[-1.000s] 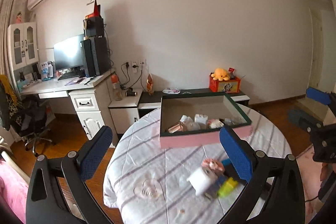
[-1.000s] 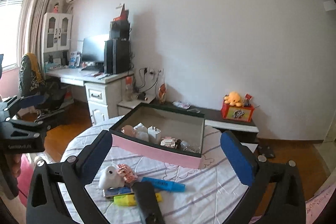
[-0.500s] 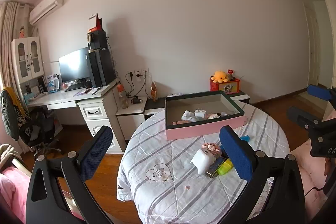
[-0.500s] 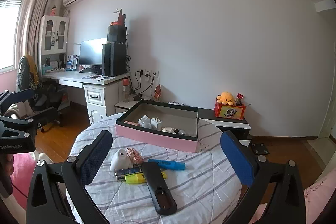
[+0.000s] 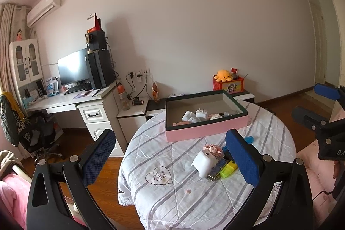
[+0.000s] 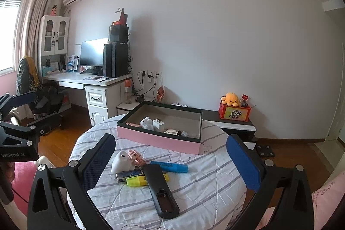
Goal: Organize rigid objects
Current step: 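Withdraw both tools from the pink box back over the bed, then grasp the white plastic cup with the left tool while the right tool grasps the blue highlighter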
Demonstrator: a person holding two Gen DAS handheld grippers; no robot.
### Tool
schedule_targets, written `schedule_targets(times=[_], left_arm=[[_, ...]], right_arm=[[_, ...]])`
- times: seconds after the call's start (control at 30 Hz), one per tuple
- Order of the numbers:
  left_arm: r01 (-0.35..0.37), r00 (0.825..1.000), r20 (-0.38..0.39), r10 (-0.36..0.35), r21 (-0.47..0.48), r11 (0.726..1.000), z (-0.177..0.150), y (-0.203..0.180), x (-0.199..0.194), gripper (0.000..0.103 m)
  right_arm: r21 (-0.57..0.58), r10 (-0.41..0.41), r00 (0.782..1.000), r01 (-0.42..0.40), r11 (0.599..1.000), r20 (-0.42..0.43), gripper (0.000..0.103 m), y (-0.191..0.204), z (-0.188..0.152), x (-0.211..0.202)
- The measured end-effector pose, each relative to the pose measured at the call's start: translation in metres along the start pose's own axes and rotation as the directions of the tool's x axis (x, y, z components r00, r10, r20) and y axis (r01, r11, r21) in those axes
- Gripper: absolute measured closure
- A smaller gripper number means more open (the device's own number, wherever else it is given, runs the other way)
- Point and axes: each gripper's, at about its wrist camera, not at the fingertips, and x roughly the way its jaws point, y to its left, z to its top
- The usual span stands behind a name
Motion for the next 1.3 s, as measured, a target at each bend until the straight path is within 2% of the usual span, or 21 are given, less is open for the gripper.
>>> schedule_targets(times=[0.17,0.4,0.57,0.7,0.93,1.03,1.17,1.27,1.3], left_arm=[[0.013,0.999,-0.037,-0.013,0.005,1.000,-0.005,-0.003,0.017,0.000],[0.054,0.985,-0.161,-0.053,0.002,0.999,-0.025,-0.014,0.061,0.000],[0.096,0.963,-0.254,-0.087,0.023,0.995,-0.042,-0.032,0.098,0.000],[0.141,0.939,-0.320,-0.128,0.019,0.990,-0.055,-0.043,0.125,0.000],[0.161,0.897,-0.418,-0.144,0.005,0.987,-0.075,-0.058,0.175,0.000],[0.167,0.872,-0.461,-0.163,-0.034,0.985,-0.080,-0.060,0.194,0.000],[0.132,0.863,-0.486,-0.138,-0.047,0.990,-0.086,-0.057,0.208,0.000],[0.153,0.855,-0.488,-0.178,-0.090,0.984,-0.088,-0.051,0.213,0.001],[0.166,0.854,-0.484,-0.192,-0.097,0.981,-0.088,-0.050,0.214,0.007]], right_arm=[[0.013,-0.006,1.000,0.006,1.000,-0.025,0.000,-0.008,-0.005,0.012],[0.046,-0.007,0.994,0.012,0.999,-0.110,0.000,-0.022,-0.026,0.044],[0.069,-0.003,0.985,0.015,0.997,-0.173,0.000,-0.031,-0.042,0.070],[0.090,-0.007,0.975,0.027,0.996,-0.223,0.000,-0.040,-0.055,0.091],[0.115,-0.008,0.960,0.042,0.992,-0.281,0.000,-0.051,-0.069,0.115],[0.120,-0.008,0.952,0.047,0.992,-0.304,0.000,-0.056,-0.075,0.125],[0.128,-0.005,0.946,0.050,0.991,-0.326,0.000,-0.061,-0.078,0.137],[0.131,0.008,0.941,0.038,0.991,-0.337,0.000,-0.063,-0.078,0.146],[0.129,0.011,0.940,0.035,0.991,-0.342,0.000,-0.063,-0.079,0.149]])
